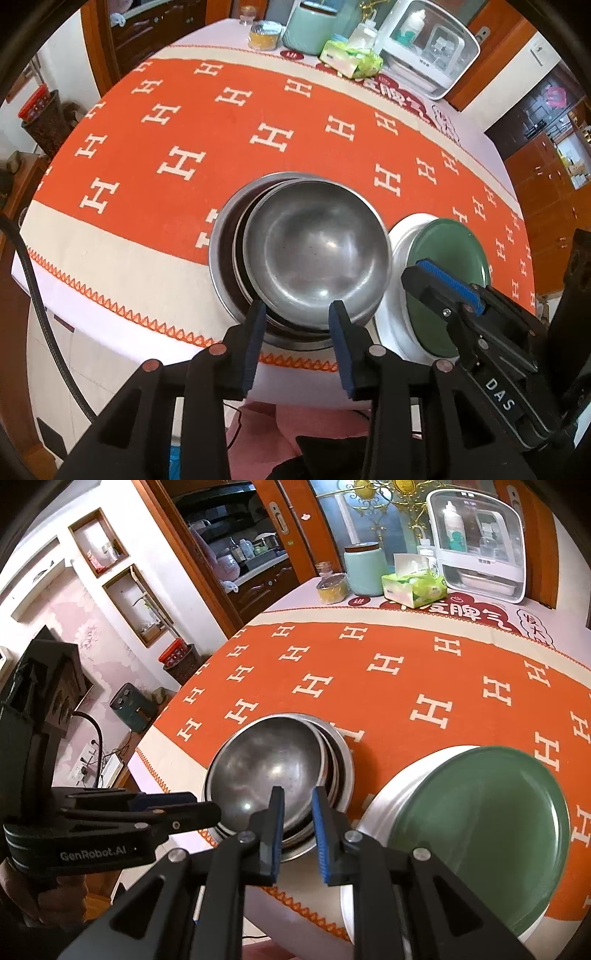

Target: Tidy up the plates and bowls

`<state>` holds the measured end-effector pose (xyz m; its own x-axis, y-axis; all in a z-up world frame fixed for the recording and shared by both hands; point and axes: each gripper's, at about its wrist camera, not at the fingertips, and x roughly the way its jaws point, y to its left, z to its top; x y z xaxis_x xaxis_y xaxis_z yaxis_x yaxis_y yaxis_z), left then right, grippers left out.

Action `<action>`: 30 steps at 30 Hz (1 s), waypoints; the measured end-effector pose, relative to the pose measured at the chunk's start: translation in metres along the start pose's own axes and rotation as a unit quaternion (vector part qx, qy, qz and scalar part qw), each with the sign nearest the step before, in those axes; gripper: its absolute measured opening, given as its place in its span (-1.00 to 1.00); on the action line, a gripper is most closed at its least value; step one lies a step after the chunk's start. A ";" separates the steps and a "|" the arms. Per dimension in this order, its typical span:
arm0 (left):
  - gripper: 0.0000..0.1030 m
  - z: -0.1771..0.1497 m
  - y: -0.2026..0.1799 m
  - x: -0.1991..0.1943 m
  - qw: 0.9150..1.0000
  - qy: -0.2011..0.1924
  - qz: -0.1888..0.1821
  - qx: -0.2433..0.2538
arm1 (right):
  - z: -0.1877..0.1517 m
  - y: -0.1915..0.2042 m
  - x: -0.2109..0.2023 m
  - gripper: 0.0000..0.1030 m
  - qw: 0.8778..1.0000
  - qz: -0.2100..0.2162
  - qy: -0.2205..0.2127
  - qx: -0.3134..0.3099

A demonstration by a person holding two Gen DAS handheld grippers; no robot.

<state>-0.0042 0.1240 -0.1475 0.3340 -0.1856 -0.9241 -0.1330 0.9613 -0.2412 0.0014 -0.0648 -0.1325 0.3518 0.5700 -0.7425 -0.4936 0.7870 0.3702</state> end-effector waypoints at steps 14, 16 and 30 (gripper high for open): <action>0.34 -0.026 -0.012 -0.023 0.998 -0.039 0.010 -0.053 | -0.014 -0.019 -0.012 -0.34 0.998 0.050 0.040 -0.001; 0.36 -0.030 -0.016 -0.022 0.998 -0.035 0.015 -0.056 | -0.019 -0.023 -0.013 -0.25 0.997 0.063 0.045 0.005; 0.46 -0.040 -0.024 -0.035 0.995 -0.048 0.085 -0.037 | -0.035 -0.054 -0.009 0.40 0.988 0.118 0.047 0.085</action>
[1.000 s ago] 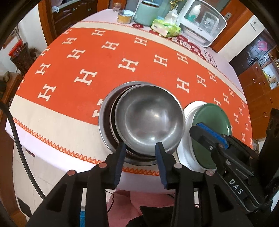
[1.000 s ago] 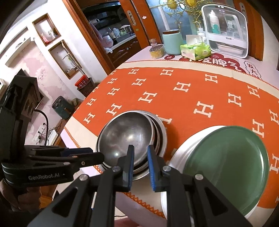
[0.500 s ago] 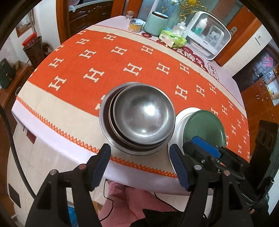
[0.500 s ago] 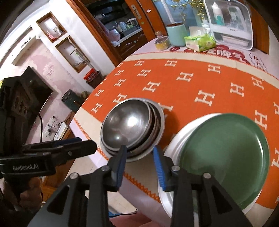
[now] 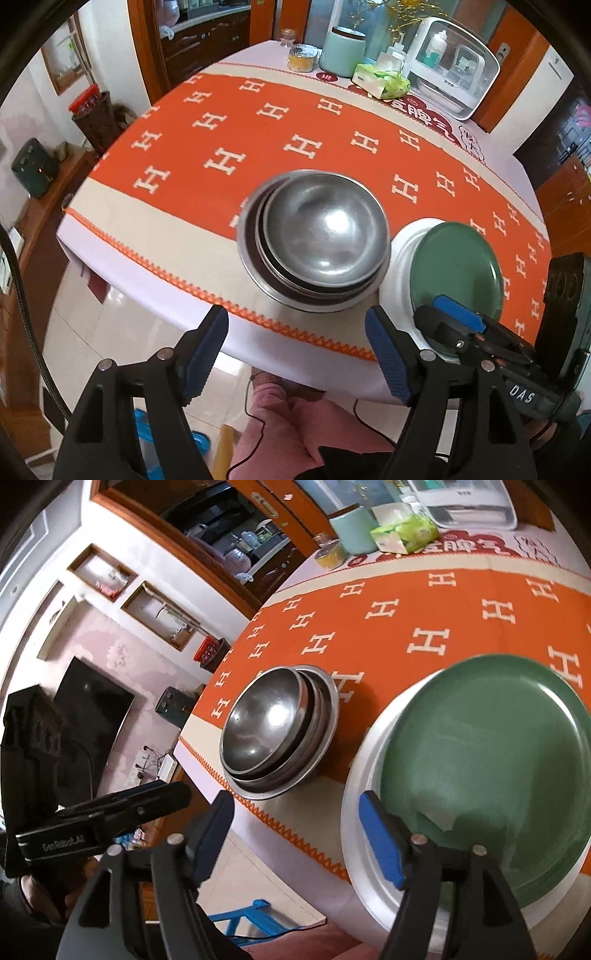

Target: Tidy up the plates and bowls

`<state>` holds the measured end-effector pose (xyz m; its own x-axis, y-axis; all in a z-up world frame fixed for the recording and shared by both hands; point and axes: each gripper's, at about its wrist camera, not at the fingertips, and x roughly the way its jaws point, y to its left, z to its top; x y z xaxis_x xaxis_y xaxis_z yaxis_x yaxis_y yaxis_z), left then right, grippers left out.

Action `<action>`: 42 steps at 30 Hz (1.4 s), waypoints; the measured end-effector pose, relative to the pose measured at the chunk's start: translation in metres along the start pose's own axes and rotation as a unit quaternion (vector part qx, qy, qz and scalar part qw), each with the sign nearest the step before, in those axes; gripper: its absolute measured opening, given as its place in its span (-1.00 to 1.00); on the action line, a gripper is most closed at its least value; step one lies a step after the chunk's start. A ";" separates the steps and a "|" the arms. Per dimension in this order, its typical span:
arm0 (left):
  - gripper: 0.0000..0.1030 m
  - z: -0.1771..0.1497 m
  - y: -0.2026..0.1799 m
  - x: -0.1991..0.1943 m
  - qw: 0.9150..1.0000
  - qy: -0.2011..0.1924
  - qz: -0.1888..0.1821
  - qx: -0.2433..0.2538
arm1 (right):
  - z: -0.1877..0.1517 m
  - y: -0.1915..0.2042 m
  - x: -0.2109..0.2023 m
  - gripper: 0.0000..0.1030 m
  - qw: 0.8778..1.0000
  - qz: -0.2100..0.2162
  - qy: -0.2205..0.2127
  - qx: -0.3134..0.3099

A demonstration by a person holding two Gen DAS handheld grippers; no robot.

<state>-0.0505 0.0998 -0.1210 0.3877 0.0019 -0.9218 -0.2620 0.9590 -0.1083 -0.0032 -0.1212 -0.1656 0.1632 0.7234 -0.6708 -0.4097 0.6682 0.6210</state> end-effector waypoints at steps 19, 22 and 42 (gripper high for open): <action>0.63 0.065 0.041 0.034 0.989 0.029 -0.067 0.125 | 0.006 0.031 0.023 0.40 0.992 -0.073 -0.087 0.053; 0.68 0.079 0.044 0.044 0.985 0.044 -0.080 0.149 | 0.007 0.037 0.025 0.40 0.987 -0.096 -0.104 0.073; 0.77 0.123 0.015 0.127 0.934 0.178 -0.124 0.285 | -0.002 0.061 0.066 0.40 0.955 -0.242 -0.092 0.145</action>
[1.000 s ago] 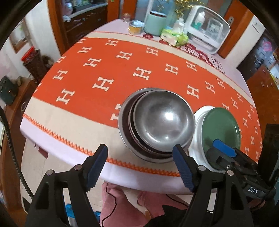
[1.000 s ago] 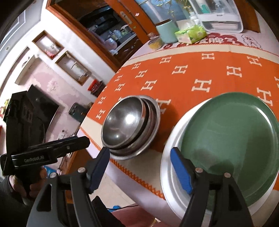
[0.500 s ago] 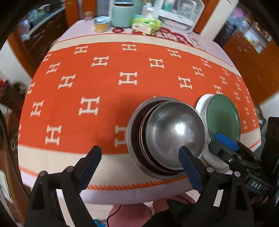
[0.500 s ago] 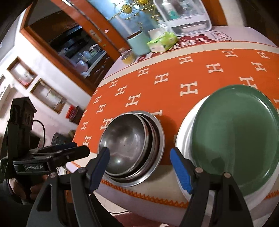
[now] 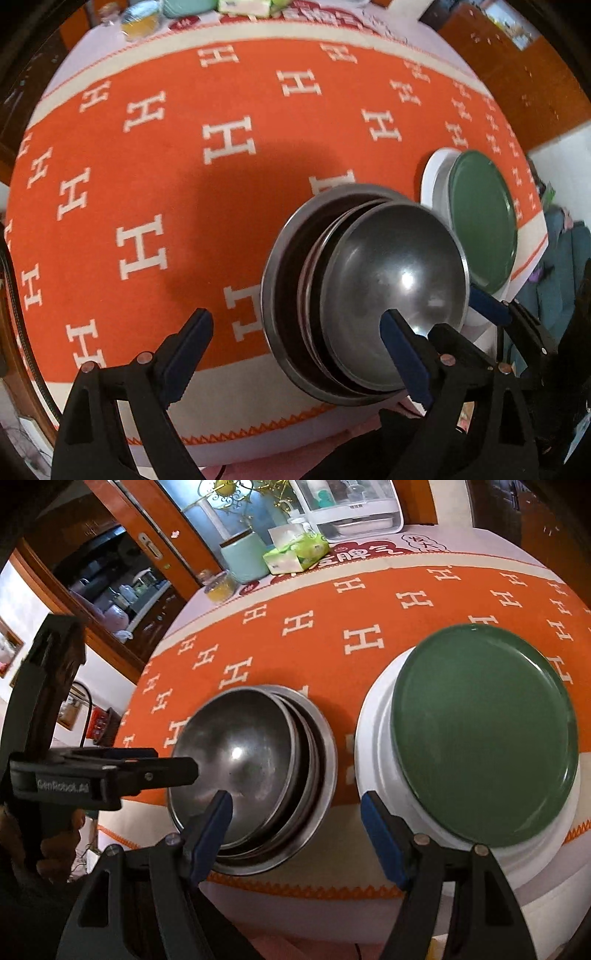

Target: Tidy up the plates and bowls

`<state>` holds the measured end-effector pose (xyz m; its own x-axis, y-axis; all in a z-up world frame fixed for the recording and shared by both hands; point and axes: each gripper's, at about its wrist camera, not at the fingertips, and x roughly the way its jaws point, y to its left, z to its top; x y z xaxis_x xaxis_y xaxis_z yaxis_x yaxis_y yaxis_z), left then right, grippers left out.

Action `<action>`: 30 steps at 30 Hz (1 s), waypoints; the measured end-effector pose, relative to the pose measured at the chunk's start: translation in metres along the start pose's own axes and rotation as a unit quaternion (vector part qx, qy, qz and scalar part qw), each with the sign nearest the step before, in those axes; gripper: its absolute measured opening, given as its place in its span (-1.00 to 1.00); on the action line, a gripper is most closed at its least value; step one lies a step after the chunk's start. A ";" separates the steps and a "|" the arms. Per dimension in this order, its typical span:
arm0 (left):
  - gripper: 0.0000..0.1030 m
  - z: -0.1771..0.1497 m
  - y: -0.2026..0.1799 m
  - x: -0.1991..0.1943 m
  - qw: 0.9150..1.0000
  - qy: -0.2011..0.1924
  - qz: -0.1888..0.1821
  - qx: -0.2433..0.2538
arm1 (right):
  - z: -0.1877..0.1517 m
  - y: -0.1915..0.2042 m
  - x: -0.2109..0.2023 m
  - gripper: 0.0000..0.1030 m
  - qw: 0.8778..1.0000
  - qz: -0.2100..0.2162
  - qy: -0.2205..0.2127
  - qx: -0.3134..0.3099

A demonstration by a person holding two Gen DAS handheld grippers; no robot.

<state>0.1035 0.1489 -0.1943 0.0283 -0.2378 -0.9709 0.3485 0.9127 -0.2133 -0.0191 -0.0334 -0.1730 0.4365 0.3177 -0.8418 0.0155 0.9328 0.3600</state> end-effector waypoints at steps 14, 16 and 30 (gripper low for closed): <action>0.72 0.009 -0.008 0.045 0.996 0.061 -0.032 0.056 | -0.012 0.014 0.016 0.02 0.999 -0.047 -0.012 -0.010; 0.66 0.008 -0.009 0.048 0.995 0.064 -0.036 0.063 | -0.014 0.014 0.017 0.00 0.999 -0.045 -0.017 -0.006; 0.10 0.007 0.000 0.038 0.993 0.052 -0.092 0.059 | -0.015 0.013 0.019 -0.23 0.998 -0.049 -0.032 0.013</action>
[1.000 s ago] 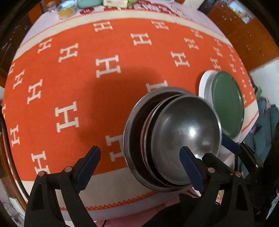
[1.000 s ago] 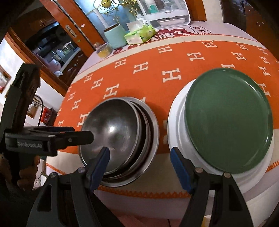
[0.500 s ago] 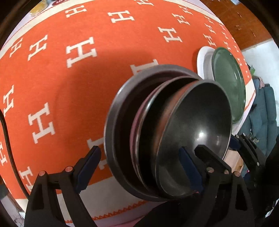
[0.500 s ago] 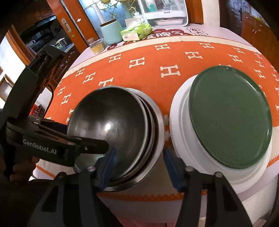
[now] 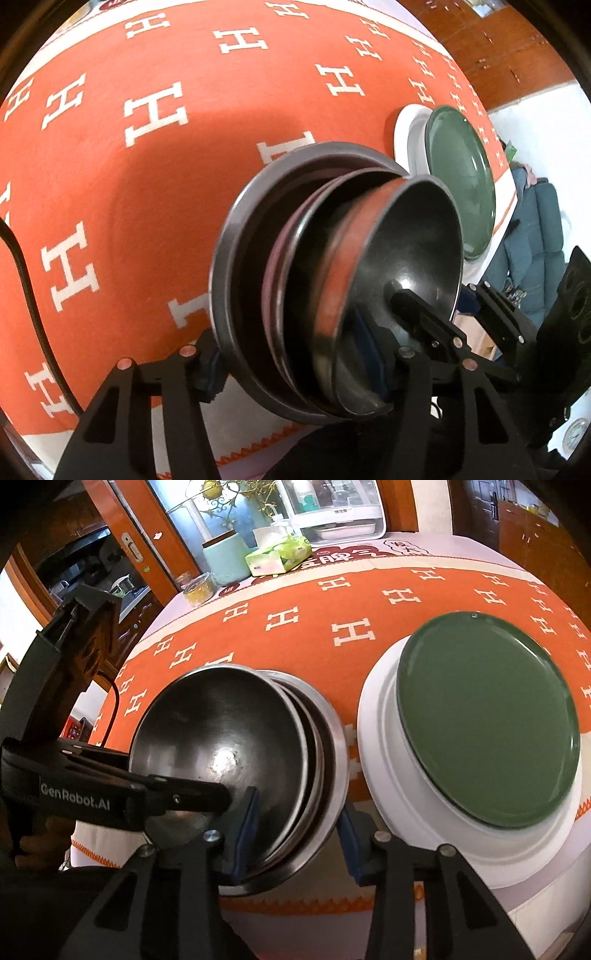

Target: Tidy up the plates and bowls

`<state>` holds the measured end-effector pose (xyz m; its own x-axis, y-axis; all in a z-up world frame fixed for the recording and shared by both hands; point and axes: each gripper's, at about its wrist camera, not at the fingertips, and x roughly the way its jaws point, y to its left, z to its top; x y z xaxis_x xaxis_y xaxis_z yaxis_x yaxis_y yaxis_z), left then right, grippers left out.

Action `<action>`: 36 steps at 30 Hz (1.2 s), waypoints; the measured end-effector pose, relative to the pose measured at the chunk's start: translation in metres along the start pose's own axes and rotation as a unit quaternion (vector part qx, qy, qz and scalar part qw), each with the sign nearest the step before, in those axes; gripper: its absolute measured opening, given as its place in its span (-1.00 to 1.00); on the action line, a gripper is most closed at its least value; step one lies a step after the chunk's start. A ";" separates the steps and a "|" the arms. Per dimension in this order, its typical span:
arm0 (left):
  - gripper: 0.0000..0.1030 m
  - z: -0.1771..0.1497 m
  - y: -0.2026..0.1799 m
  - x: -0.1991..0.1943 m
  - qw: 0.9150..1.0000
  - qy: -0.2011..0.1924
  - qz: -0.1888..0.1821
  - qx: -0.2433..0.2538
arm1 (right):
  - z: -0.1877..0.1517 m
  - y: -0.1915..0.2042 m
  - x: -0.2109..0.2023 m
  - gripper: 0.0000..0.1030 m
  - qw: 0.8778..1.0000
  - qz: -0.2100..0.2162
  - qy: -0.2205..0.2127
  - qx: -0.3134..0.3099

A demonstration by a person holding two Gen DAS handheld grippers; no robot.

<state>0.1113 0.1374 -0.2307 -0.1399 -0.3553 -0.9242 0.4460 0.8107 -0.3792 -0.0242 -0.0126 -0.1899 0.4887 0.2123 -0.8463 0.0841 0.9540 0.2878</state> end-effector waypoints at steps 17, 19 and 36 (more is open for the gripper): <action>0.01 -0.013 -0.014 -0.021 0.999 -0.020 -0.018 -0.019 | -0.001 -0.006 -0.028 -0.33 1.000 -0.006 -0.015 -0.018; -0.01 -0.015 -0.019 -0.025 0.999 -0.030 -0.023 -0.021 | 0.000 -0.010 -0.035 -0.33 1.000 -0.006 -0.022 -0.021; -0.05 0.005 -0.097 -0.048 0.992 -0.107 -0.057 -0.020 | 0.030 -0.073 -0.091 -0.34 0.995 -0.004 -0.088 -0.057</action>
<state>0.0793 0.0735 -0.1493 0.0055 -0.5324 -0.8465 0.4014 0.7765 -0.4857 -0.0488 -0.1083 -0.1202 0.6330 0.1747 -0.7542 -0.0057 0.9752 0.2211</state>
